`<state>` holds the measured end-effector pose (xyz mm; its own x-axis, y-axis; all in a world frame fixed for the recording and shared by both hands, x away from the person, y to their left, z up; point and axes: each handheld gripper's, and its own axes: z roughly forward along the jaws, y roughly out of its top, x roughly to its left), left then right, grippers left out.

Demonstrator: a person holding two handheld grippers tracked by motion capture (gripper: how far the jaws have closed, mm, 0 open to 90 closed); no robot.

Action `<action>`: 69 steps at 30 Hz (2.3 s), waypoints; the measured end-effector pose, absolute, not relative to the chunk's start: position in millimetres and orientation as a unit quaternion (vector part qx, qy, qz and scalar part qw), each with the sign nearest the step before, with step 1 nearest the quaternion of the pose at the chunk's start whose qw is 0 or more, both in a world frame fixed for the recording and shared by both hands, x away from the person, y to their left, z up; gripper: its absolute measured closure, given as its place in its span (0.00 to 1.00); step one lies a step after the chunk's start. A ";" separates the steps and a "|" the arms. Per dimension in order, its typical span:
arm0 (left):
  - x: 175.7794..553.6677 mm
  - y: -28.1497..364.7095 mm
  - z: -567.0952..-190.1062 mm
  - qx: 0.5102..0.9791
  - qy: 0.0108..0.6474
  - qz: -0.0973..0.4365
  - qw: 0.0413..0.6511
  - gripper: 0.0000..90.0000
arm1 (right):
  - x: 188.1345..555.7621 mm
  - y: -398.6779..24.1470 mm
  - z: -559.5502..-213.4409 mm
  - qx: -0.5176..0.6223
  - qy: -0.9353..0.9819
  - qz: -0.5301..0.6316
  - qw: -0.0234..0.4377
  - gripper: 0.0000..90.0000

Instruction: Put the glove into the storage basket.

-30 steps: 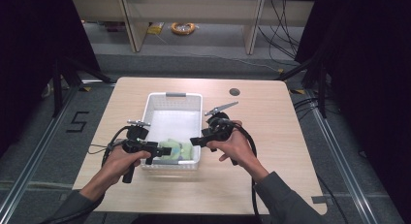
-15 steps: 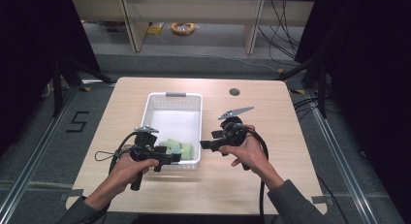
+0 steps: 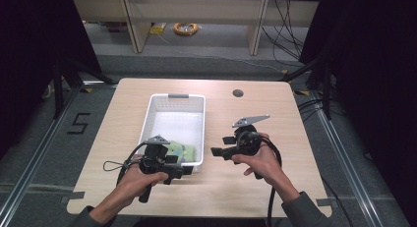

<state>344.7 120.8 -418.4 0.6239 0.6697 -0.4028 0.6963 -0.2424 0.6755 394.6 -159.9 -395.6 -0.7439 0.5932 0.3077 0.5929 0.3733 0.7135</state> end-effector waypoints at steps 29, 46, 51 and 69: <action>329.1 113.0 -425.0 0.793 0.407 -0.020 0.453 0.26 | 359.7 -191.4 -399.4 0.355 0.809 0.469 0.006 0.35; 311.5 104.5 -434.1 0.799 0.389 -0.018 0.459 0.26 | 345.5 -204.4 -409.9 0.348 0.807 0.477 0.011 0.33; 308.7 103.2 -440.1 0.800 0.385 -0.022 0.461 0.25 | 339.7 -209.3 -417.1 0.353 0.803 0.480 0.009 0.32; 298.0 100.9 -455.8 0.812 0.358 0.002 0.461 0.19 | 323.0 -221.1 -439.9 0.365 0.799 0.477 0.001 0.20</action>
<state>298.0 100.9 -455.8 0.7437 0.5830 -0.3272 0.5793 -0.3178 0.7506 323.0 -221.1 -439.9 -0.7338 0.5847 0.3460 0.5819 0.2781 0.7642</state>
